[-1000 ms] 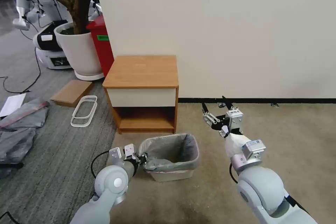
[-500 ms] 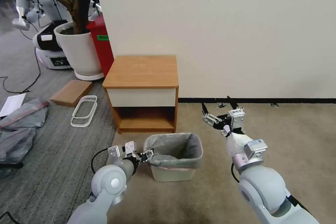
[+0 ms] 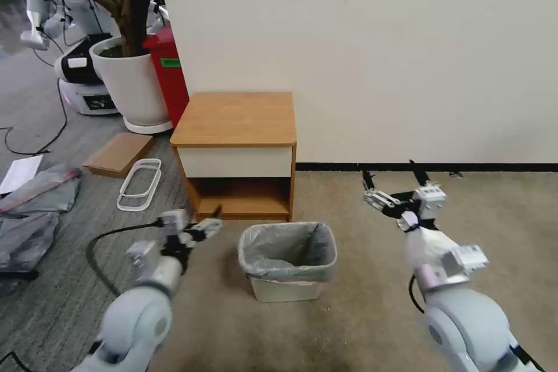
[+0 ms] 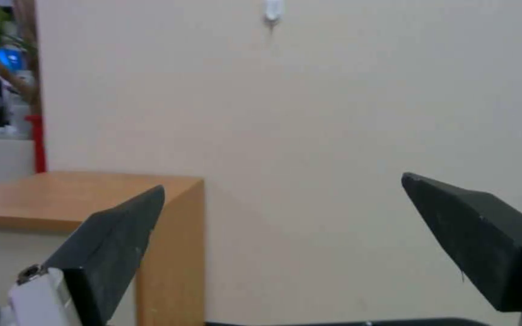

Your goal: Pick up the garbage bag from the table and place it over the trash can.

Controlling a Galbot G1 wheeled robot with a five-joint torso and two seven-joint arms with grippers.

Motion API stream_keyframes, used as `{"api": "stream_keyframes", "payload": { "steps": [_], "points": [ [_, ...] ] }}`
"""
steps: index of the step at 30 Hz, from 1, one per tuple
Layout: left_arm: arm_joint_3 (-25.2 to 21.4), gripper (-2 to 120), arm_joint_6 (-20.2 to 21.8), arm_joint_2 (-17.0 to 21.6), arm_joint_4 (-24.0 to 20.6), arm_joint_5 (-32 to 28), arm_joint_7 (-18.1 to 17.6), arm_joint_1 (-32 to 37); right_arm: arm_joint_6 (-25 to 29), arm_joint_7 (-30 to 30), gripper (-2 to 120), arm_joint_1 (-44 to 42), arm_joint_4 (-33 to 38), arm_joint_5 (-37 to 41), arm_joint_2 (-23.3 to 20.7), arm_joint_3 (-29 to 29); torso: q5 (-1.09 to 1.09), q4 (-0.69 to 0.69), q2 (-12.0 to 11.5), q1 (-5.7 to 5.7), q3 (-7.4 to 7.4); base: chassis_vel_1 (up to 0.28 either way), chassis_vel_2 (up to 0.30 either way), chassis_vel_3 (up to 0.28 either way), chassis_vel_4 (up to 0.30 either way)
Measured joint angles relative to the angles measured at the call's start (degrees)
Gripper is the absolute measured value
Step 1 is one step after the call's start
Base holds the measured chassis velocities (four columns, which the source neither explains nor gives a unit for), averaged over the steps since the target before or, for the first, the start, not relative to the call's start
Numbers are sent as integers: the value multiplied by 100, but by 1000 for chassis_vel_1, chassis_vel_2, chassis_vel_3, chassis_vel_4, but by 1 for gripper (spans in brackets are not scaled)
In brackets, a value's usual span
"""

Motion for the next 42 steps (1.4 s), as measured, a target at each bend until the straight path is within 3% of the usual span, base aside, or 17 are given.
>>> {"api": "stream_keyframes", "payload": {
  "steps": [1, 4, 9, 12, 17, 42],
  "points": [
    [0, 100, 0, 0, 0, 0, 0, 0, 0, 0, 100, 0, 0, 0, 0, 0, 0, 0, 0, 0, 0, 0, 0, 0, 0],
    [-329, 100, -903, -423, 75, 600, 285, 470, 44, -418, 100, -236, -201, -106, 426, 317, 1, 1, 0, 0, 0, 0, 0, 0, 0],
    [-275, 100, -1464, -817, 522, 1038, 341, 563, -151, -1174, 100, -241, -673, -324, 770, 563, -2, 0, 0, 0, 0, 0, 0, 0, 0],
    [-204, 100, -1590, -934, 739, 1193, 341, 511, -330, -1280, 100, -185, -925, -425, 874, 566, 1, 0, 0, -1, 0, 0, 0, 0, 0],
    [-105, 100, -1637, -1040, 921, 1244, 335, 400, -456, -1297, 100, -148, -1158, -518, 993, 573, 0, 0, 0, 0, 0, 0, 0, 0, 0],
    [-68, 100, -1569, -1044, 889, 1183, 293, 380, -459, -1283, 100, -116, -1042, -524, 1011, 550, 0, 0, 0, 0, 0, 0, 0, 0, 0]
  ]
}}
